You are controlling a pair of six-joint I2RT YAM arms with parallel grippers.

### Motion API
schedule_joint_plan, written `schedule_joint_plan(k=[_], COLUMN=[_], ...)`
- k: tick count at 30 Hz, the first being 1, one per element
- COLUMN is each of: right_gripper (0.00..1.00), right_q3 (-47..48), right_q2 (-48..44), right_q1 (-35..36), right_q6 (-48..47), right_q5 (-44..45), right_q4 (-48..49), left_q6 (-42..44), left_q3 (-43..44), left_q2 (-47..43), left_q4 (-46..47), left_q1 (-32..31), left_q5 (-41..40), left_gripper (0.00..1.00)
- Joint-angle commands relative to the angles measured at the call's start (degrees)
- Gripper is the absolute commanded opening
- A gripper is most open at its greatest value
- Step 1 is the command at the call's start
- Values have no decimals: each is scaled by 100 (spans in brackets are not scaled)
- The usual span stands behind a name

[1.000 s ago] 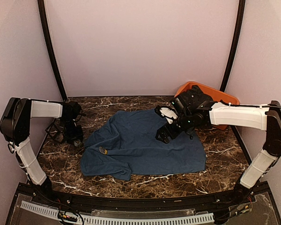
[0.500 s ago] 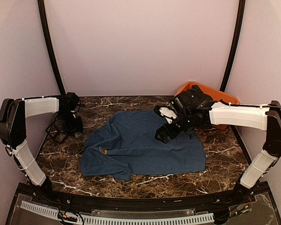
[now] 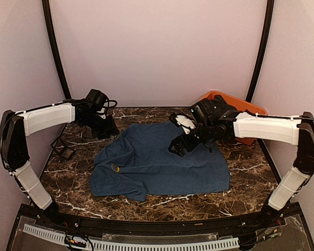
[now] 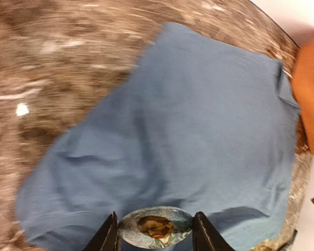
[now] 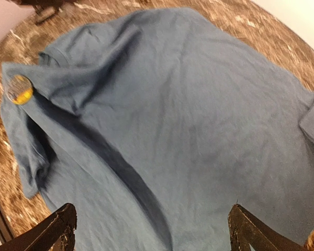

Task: Pin the brooch onto the clothing
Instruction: Pick up the brooch from the center of the board, then pass from the left arm to the right

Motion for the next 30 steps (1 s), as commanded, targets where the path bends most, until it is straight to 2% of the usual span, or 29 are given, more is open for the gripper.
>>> schedule_joint_plan(k=[1, 4, 8, 15, 21, 30], right_gripper=[99, 99, 99, 99, 99, 99], right_q3=[-276, -517, -644, -833, -802, -729], right_q2=[-188, -337, -449, -283, 293, 984], right_q1=[52, 52, 51, 53, 51, 51], right_q6=[231, 361, 373, 453, 642, 1220], right_q5=[-744, -749, -381, 39, -256, -1003], right_q4=[1185, 1560, 1447, 1300, 1661, 2547], left_q6=[-427, -526, -675, -1108, -1569, -1757], left_q3=[279, 501, 597, 69, -477, -630], left_q2=[610, 1013, 1536, 1892, 1895, 1812], left_q4=[805, 1262, 1796, 3241, 4258, 4581], left_q1=[-559, -975, -1319, -1561, -1569, -1569], left_q5=[631, 796, 1149, 1602, 1900, 1907], left_gripper=[39, 40, 45, 47, 48, 48])
